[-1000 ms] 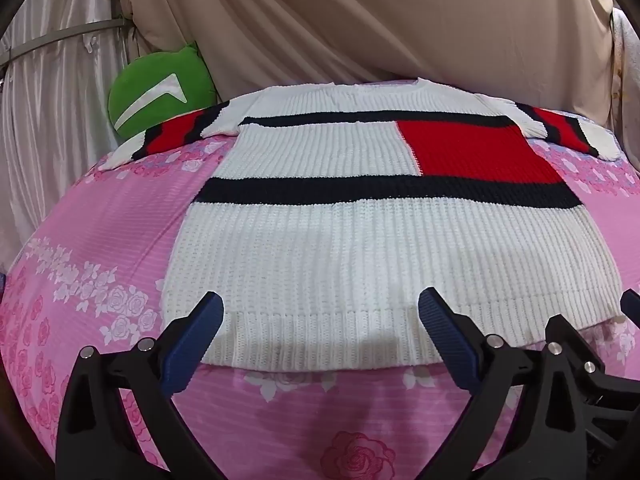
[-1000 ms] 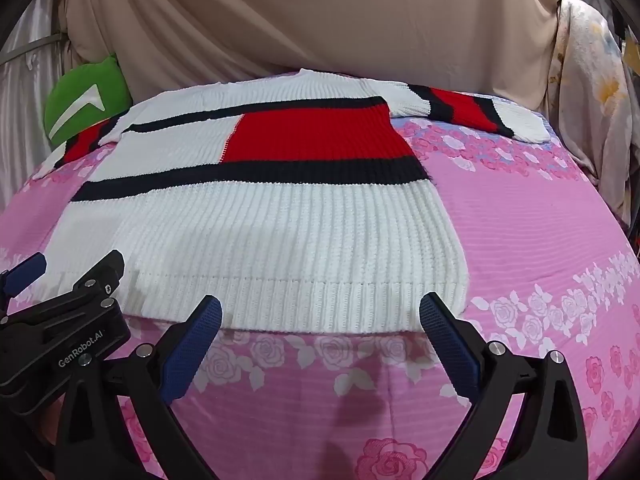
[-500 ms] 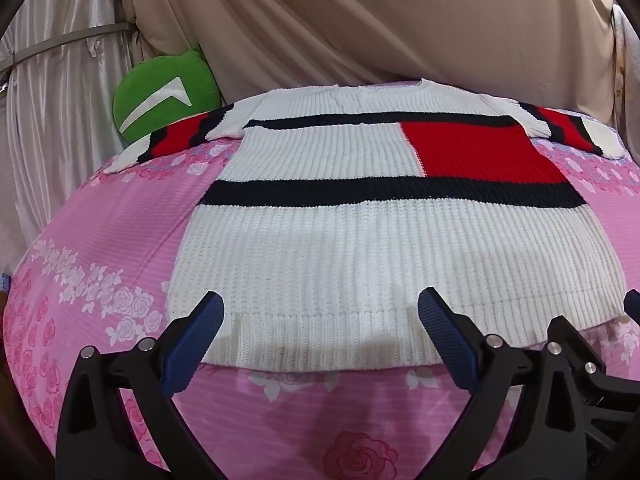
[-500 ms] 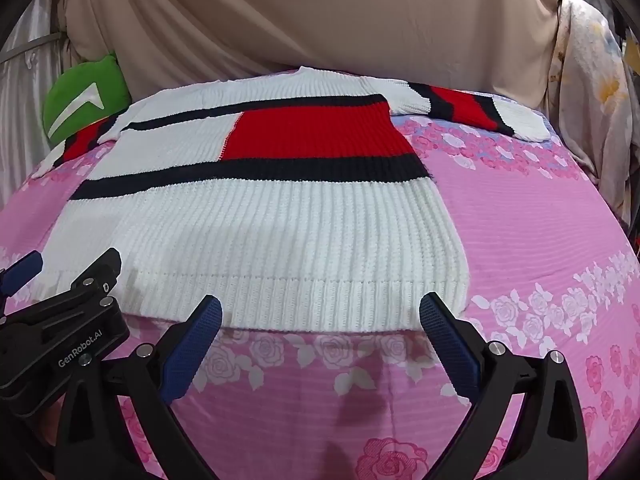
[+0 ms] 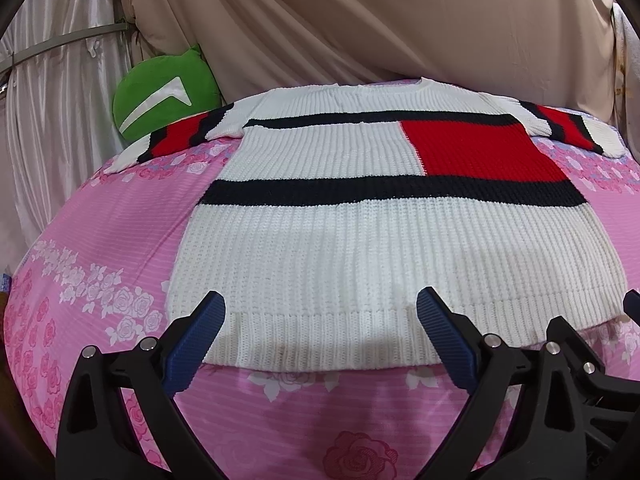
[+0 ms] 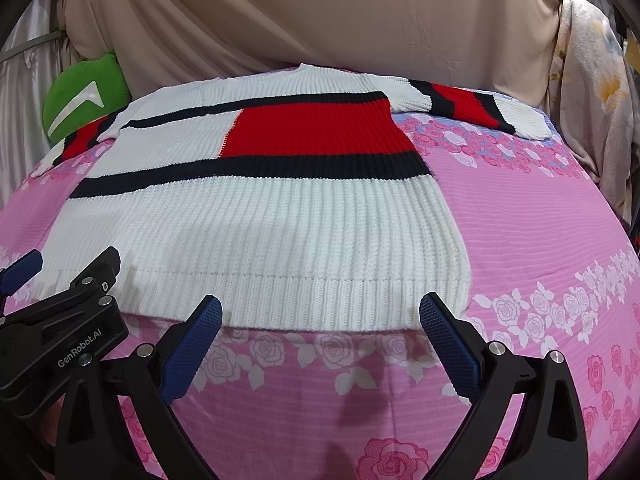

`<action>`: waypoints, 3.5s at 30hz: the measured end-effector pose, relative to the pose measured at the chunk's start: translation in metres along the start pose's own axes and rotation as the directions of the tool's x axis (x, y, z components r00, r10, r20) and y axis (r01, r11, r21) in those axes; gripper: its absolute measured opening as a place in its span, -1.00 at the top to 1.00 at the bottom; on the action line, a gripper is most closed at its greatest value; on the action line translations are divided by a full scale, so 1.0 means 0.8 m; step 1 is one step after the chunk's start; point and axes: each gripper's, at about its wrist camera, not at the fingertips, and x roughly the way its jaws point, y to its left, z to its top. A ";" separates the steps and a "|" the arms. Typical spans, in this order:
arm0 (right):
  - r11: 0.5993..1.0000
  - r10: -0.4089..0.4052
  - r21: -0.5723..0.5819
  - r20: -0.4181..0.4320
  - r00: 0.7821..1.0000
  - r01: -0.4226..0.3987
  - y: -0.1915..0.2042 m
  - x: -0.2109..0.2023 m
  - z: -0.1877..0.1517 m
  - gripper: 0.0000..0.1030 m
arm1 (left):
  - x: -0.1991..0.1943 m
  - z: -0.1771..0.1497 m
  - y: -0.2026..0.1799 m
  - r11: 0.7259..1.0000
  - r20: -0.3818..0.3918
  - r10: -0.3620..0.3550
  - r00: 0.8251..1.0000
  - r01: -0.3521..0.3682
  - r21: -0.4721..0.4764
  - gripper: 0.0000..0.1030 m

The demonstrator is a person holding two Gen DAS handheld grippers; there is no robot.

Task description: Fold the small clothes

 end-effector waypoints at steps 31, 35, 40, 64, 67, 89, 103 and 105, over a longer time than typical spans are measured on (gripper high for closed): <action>1.000 0.000 -0.001 -0.002 1.000 0.000 0.001 0.000 0.000 -0.90 | -0.004 -0.001 0.000 1.000 0.008 0.012 1.000 -0.012 0.004 -0.83; 1.000 0.000 -0.001 -0.002 1.000 0.000 0.001 0.000 0.000 -0.90 | -0.004 -0.001 0.000 1.000 0.007 0.013 1.000 -0.013 0.004 -0.83; 1.000 -0.001 -0.001 -0.002 1.000 0.001 0.001 0.001 0.000 -0.90 | -0.004 -0.001 -0.001 1.000 0.008 0.016 1.000 -0.016 0.005 -0.83; 1.000 -0.001 -0.001 -0.003 1.000 0.001 0.001 0.001 0.000 -0.90 | -0.005 0.001 0.000 1.000 0.010 0.022 1.000 -0.022 0.007 -0.83; 1.000 -0.001 0.000 -0.003 1.000 0.001 0.001 0.000 0.001 -0.90 | -0.005 0.000 0.000 1.000 0.011 0.021 1.000 -0.021 0.007 -0.83; 0.905 -0.025 0.426 0.005 1.000 0.020 -0.326 0.110 0.213 -0.86 | 0.046 0.139 0.091 0.984 0.020 -0.121 0.992 0.122 -0.131 -0.86; 0.767 -0.192 0.606 -0.099 0.976 0.212 -0.519 0.272 0.292 -0.19 | 0.166 0.187 0.107 0.993 -0.036 -0.052 0.998 0.048 -0.105 -0.84; 0.774 -0.169 0.603 -0.094 0.981 0.191 -0.518 0.284 0.297 0.13 | 0.173 0.190 0.102 0.994 -0.038 -0.061 0.997 0.057 -0.094 -0.83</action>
